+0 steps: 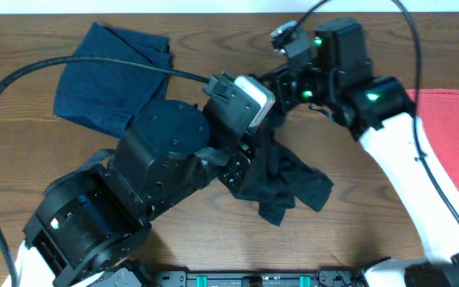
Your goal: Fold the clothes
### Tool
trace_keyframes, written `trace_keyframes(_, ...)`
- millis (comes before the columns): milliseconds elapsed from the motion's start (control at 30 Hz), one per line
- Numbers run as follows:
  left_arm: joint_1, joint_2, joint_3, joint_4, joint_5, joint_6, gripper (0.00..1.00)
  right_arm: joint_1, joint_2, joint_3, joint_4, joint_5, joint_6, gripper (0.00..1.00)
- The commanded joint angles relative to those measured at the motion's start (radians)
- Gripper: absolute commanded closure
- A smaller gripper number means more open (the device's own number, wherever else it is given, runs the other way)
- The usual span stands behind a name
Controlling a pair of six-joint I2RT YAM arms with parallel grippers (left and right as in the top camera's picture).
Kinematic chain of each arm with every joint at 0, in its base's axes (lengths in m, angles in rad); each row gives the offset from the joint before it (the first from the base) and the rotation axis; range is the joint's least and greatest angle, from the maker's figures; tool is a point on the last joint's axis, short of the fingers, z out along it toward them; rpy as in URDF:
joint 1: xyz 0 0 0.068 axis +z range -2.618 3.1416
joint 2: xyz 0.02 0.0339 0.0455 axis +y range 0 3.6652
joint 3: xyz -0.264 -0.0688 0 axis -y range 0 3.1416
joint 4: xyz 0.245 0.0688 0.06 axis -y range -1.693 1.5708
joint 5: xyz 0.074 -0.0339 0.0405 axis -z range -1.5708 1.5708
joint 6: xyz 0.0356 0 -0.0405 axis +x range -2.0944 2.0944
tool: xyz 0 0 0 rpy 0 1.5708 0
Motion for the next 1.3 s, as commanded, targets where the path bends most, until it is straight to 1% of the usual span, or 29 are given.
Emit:
trace_keyframes(0, 0.002, -0.028, 0.019, 0.044, -0.031, -0.017, 0.94, 0.003, 0.069, 0.014, 0.002, 0.098, -0.035, 0.38)
trace_keyframes(167, 0.002, -0.068, 0.053, 0.051, -0.252, -0.019, 0.94, -0.033, 0.124, 0.014, -0.092, 0.126, -0.035, 0.37)
trace_keyframes(200, 0.002, -0.074, 0.055, 0.049, -0.277, -0.019, 0.94, -0.041, 0.129, 0.014, -0.111, 0.126, -0.035, 0.37)
trace_keyframes(300, 0.002, -0.085, 0.055, 0.014, -0.291, -0.020, 0.94, -0.061, 0.131, 0.014, -0.161, 0.126, -0.035, 0.37)
trace_keyframes(400, 0.002, -0.063, 0.052, -0.120, -0.290, -0.076, 0.94, -0.064, 0.131, 0.014, -0.199, 0.126, -0.036, 0.38)
trace_keyframes(433, 0.002, -0.048, 0.048, -0.172, -0.290, -0.094, 0.92, -0.064, 0.131, 0.014, -0.211, 0.127, -0.036, 0.37)
trace_keyframes(467, 0.002, -0.027, 0.040, -0.232, -0.291, -0.114, 0.86, -0.064, 0.131, 0.014, -0.225, 0.127, -0.035, 0.37)
trace_keyframes(533, 0.002, 0.029, 0.014, -0.346, -0.291, -0.171, 0.69, -0.066, 0.131, 0.014, -0.253, 0.137, -0.035, 0.37)
trace_keyframes(567, 0.002, 0.055, 0.002, -0.383, -0.291, -0.194, 0.62, -0.069, 0.131, 0.014, -0.264, 0.137, -0.035, 0.36)
trace_keyframes(600, 0.002, 0.087, -0.013, -0.418, -0.291, -0.221, 0.58, -0.073, 0.131, 0.014, -0.278, 0.137, -0.033, 0.35)
trace_keyframes(667, 0.004, 0.150, -0.045, -0.456, -0.291, -0.263, 0.55, -0.082, 0.131, 0.014, -0.304, 0.132, -0.027, 0.35)
trace_keyframes(733, 0.013, 0.206, -0.081, -0.460, -0.286, -0.280, 0.51, -0.086, 0.131, 0.014, -0.341, 0.125, -0.027, 0.35)
trace_keyframes(867, 0.080, 0.294, -0.159, -0.411, -0.221, -0.281, 0.51, -0.083, 0.131, -0.004, -0.396, 0.114, -0.027, 0.36)
trace_keyframes(967, 0.165, 0.325, -0.204, -0.378, -0.147, -0.268, 0.51, -0.087, 0.132, -0.037, -0.417, 0.134, -0.001, 0.36)
trace_keyframes(1100, 0.307, 0.329, -0.269, -0.320, 0.064, -0.167, 0.50, -0.114, 0.132, -0.101, -0.394, 0.141, 0.055, 0.36)
trace_keyframes(1167, 0.373, 0.329, -0.315, -0.287, 0.140, -0.132, 0.50, -0.130, 0.131, -0.134, -0.376, 0.119, 0.059, 0.36)
trace_keyframes(1267, 0.460, 0.329, -0.416, -0.209, 0.320, -0.046, 0.44, -0.150, 0.131, -0.186, -0.352, 0.072, 0.054, 0.36)
